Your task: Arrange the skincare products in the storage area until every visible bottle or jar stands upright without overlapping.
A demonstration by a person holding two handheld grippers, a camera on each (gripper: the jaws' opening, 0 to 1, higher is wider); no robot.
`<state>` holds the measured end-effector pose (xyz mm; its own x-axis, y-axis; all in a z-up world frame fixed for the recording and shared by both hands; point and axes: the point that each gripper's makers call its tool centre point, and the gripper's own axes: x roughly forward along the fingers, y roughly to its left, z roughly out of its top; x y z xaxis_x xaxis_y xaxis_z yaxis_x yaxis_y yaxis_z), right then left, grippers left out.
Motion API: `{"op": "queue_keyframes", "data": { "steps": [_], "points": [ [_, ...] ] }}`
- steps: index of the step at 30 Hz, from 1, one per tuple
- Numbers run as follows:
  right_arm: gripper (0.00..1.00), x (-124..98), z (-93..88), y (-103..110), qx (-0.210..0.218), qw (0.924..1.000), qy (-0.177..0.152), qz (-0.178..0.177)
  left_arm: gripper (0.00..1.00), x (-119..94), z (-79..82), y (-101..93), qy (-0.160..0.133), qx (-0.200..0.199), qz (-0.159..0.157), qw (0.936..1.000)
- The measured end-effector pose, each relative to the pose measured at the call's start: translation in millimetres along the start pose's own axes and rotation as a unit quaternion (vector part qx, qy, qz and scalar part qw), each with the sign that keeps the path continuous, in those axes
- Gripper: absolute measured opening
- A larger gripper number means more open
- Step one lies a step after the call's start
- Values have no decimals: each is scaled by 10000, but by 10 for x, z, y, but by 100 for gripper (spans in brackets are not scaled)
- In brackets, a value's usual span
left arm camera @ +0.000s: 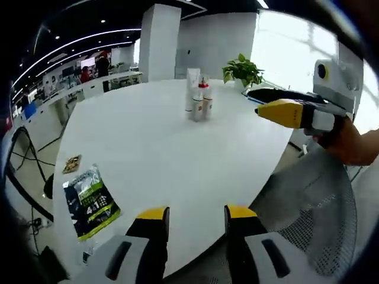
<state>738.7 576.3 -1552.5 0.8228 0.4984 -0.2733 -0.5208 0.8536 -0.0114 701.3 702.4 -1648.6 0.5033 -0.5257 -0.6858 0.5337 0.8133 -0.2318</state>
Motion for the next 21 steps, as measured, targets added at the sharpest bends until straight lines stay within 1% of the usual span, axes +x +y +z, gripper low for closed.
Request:
{"op": "queue_keyframes", "data": {
  "steps": [2,4,6,7,8,9,10,11,12,13,14,16,17,18,19,20,21],
  "points": [
    [58,21,-20,30,-197,9998,81,10,38,20,45,90,-58,-205,85,9997],
    [55,28,7,69,-340,9994,23,54,38,25,118,197,-156,-391,169,9990],
    [55,32,-7,112,-412,9991,59,110,40,24,205,364,-263,-610,335,9972],
    [55,34,-19,123,-452,9989,84,122,45,24,251,491,-314,-785,505,9951],
    [55,37,-31,135,-514,9985,117,146,53,25,270,539,-342,-844,568,9942],
    [55,36,-29,140,-538,9984,110,160,58,40,328,679,-446,-965,717,9917],
    [54,36,-26,142,-563,9982,107,168,60,42,344,723,-466,-998,750,9911],
    [55,37,-28,143,-571,9982,111,175,60,44,367,877,-427,-1168,888,9883],
    [55,38,-29,146,-570,9981,116,188,61,51,384,945,-426,-1215,935,9873],
    [55,40,-37,149,-564,9981,132,198,64,74,413,1067,-442,-1298,1048,9850],
    [55,41,-39,146,-572,9981,141,196,71,92,418,1140,-404,-1340,1117,9838],
    [54,42,-45,147,-568,9980,156,207,81,123,427,1320,-353,-1436,1329,9800],
    [53,41,-46,143,-587,9979,161,198,83,139,416,1381,-294,-1485,1380,9788],
    [53,40,-46,137,-623,9977,166,189,85,152,409,1482,-246,-1548,1490,9763],
    [53,39,-47,136,-621,9978,167,187,87,160,410,1561,-244,-1549,1585,9748],
    [53,38,-47,137,-614,9978,164,186,89,167,391,1663,-183,-1592,1718,9720],
    [53,39,-50,134,-625,9977,171,181,92,174,377,1717,-144,-1649,1782,9700]
  ]
}}
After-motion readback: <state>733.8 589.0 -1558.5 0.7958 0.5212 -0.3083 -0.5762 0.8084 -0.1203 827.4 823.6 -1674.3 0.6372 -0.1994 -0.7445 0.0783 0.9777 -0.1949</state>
